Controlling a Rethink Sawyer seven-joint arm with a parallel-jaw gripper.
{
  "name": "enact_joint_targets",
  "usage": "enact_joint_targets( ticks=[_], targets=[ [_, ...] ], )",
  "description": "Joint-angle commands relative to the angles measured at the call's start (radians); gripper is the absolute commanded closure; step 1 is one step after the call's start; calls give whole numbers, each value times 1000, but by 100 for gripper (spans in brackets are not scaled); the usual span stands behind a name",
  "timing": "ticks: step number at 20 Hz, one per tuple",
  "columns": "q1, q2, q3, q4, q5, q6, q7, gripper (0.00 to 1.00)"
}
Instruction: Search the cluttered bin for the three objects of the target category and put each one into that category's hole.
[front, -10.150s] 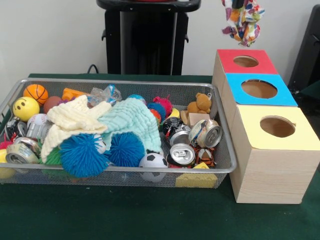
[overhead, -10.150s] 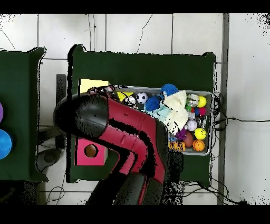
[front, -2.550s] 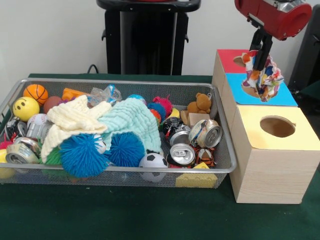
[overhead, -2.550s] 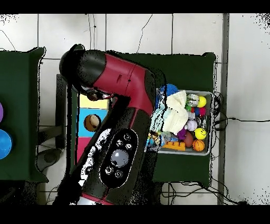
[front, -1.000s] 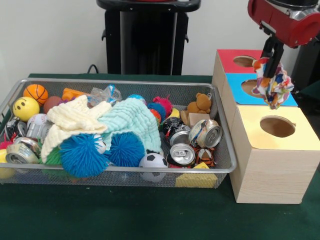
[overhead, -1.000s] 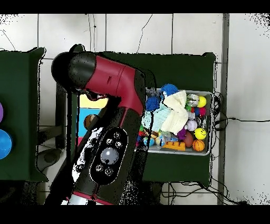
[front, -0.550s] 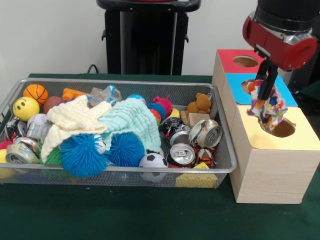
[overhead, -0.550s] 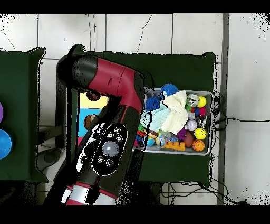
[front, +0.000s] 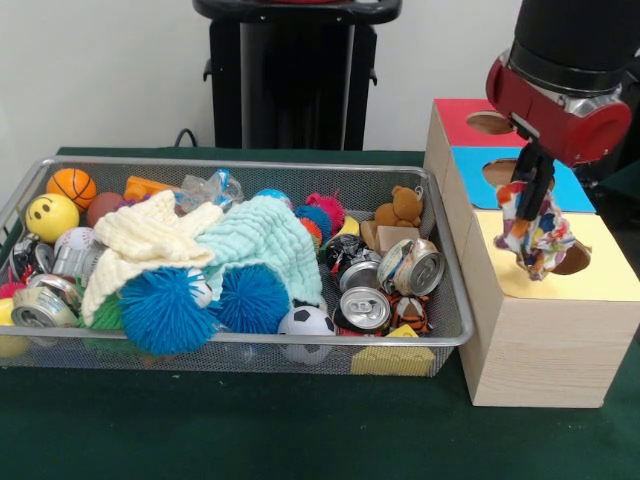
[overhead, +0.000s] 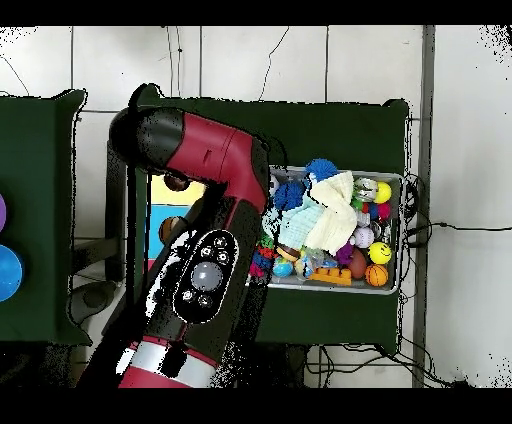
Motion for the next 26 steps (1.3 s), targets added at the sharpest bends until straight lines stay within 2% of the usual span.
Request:
enact_joint_targets(
  ticks=[1, 5, 15, 21, 26],
  targets=[
    [38, -49, -13, 37, -11, 140, 329, 100],
    [66, -97, -18, 63, -1, 180, 335, 100],
    [122, -160, -31, 142, -3, 149, 321, 100],
    [105, -155, -9, 171, -8, 88, 272, 100],
    [99, -145, -2, 203, -4, 40, 280, 100]
  ],
)
